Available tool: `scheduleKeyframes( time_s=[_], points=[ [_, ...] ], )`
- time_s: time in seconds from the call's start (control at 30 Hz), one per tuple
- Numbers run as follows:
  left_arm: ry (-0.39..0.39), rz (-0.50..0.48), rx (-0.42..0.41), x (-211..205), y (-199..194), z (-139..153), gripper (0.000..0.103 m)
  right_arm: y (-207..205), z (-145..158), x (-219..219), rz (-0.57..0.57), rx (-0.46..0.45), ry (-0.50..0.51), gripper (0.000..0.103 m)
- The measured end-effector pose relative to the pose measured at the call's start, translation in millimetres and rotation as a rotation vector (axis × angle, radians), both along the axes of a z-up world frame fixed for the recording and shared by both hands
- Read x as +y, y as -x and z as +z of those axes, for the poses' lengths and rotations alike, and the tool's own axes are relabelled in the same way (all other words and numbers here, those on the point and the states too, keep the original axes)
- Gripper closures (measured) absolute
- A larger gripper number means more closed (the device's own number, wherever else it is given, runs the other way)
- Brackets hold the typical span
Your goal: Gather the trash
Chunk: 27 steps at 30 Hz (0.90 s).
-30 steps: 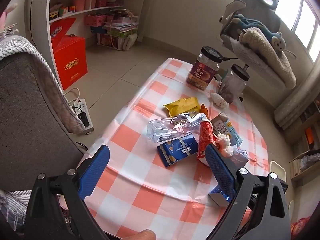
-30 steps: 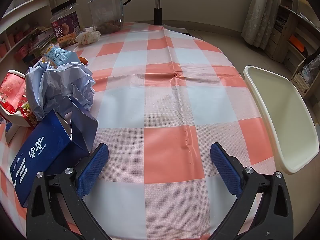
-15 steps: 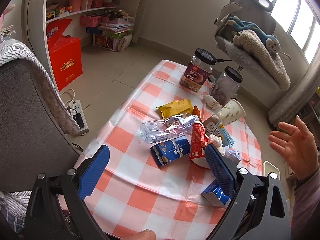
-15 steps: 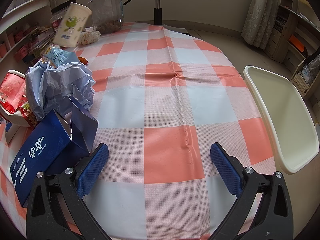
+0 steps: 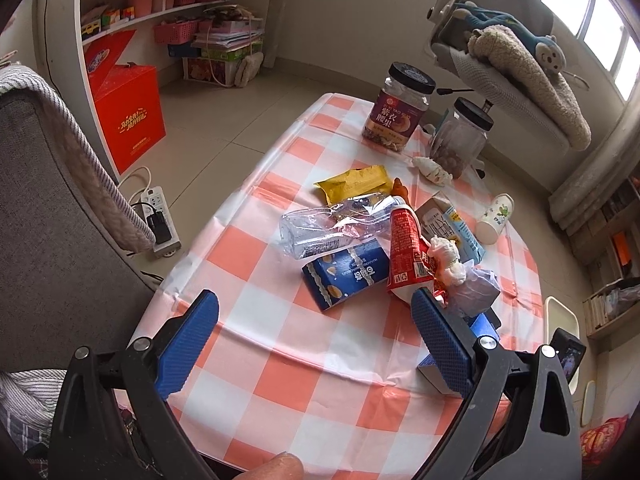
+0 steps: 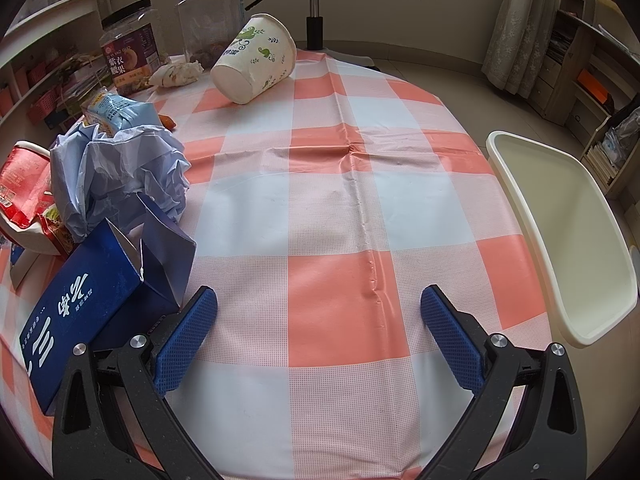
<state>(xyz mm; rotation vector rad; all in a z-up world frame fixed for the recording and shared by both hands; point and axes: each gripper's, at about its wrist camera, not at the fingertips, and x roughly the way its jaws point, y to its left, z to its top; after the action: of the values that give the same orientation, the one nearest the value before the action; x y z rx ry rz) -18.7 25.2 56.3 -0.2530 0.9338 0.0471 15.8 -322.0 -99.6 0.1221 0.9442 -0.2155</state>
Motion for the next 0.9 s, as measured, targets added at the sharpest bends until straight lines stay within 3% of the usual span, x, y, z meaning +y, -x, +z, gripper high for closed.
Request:
scheduleKeyframes(
  time_s=[0.2,0.3,0.37,0.47,0.6,0.7,0.9],
  points=[
    [-0.054,-0.074,-0.015,-29.9,6.6,-4.5,0.009,-1.5,-1.4,1.0,-0.016,-0.001,0.001,0.006],
    [-0.099,-0.091,-0.058,-45.8,12.5,-1.2,0.009,-6.0,0.3,0.5,0.008,0.024,-0.013,0.006],
    [-0.132,-0.092,-0.096,-53.3,16.9,3.7,0.009,1.3,6.4,0.2,0.046,0.071,-0.039,0.007],
    [-0.161,-0.103,-0.143,-62.3,21.5,10.2,0.009,21.2,24.1,4.3,0.067,0.07,-0.106,0.007],
    [-0.144,-0.12,-0.178,-72.1,28.0,17.7,0.009,60.5,79.4,14.8,0.084,-0.055,0.003,0.007],
    [-0.132,-0.128,-0.231,-82.0,36.8,28.8,0.009,88.7,130.5,12.2,0.057,-0.206,0.067,0.007],
    [-0.085,-0.167,-0.425,-106.1,59.1,66.5,0.008,125.0,211.5,3.7,-0.011,-0.432,0.153,0.007]
  ],
)
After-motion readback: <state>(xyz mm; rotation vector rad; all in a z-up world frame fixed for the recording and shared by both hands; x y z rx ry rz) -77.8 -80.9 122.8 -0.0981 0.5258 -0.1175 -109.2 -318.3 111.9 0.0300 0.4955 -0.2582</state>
